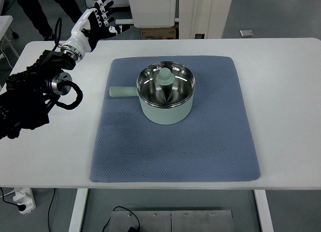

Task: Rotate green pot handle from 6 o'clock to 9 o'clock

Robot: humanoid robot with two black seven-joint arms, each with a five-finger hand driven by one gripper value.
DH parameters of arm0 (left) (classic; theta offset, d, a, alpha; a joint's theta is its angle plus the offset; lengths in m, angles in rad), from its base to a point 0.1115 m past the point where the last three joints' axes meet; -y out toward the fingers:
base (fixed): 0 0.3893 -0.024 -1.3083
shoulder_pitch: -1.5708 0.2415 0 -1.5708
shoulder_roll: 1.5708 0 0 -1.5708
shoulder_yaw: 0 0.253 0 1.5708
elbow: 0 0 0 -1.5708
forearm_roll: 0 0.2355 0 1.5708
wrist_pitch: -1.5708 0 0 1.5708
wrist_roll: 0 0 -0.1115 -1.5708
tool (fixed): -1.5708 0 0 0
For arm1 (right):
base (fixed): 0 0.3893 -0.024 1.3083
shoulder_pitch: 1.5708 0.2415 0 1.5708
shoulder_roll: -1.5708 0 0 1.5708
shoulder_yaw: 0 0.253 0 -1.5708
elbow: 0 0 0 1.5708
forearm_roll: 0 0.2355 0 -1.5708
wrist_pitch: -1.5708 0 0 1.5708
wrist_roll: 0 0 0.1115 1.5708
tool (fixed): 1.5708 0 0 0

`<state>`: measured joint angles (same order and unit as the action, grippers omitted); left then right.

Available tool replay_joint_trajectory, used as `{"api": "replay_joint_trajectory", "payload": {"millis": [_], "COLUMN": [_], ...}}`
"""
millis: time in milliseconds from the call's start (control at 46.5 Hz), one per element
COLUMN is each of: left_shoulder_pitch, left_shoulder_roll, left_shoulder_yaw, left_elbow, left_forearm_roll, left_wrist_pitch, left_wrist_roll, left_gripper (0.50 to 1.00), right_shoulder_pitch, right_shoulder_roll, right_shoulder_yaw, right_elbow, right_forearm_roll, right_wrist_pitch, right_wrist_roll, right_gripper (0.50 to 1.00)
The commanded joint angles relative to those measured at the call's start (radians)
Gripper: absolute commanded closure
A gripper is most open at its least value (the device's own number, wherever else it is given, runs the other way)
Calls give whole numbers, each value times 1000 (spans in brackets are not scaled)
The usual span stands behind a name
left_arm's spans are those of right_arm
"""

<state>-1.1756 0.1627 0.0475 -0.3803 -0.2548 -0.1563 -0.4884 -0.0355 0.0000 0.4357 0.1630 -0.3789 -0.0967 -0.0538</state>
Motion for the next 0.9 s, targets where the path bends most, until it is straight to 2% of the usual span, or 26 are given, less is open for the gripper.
{"api": "replay_joint_trajectory", "payload": {"millis": [0, 280, 882], "left_shoulder_pitch": [16, 89, 191], "left_shoulder_roll": [-2, -23, -63], "left_shoulder_yaw": [-15, -46, -219], "left_elbow": [0, 1, -5], "left_forearm_roll": [-29, -70, -81], "left_wrist_pitch": [9, 49, 15], "left_wrist_roll": [5, 7, 10], "left_gripper": [500, 500, 500], "right_shoulder_pitch": [0, 0, 0], "right_shoulder_roll": [0, 0, 0], "right_shoulder_yaw": [0, 0, 1], "right_elbow": [1, 1, 1], "right_forearm_roll": [0, 0, 0], "right_wrist_pitch": [0, 0, 0], "right_wrist_roll": [0, 0, 0], "right_gripper": [500, 500, 500]}}
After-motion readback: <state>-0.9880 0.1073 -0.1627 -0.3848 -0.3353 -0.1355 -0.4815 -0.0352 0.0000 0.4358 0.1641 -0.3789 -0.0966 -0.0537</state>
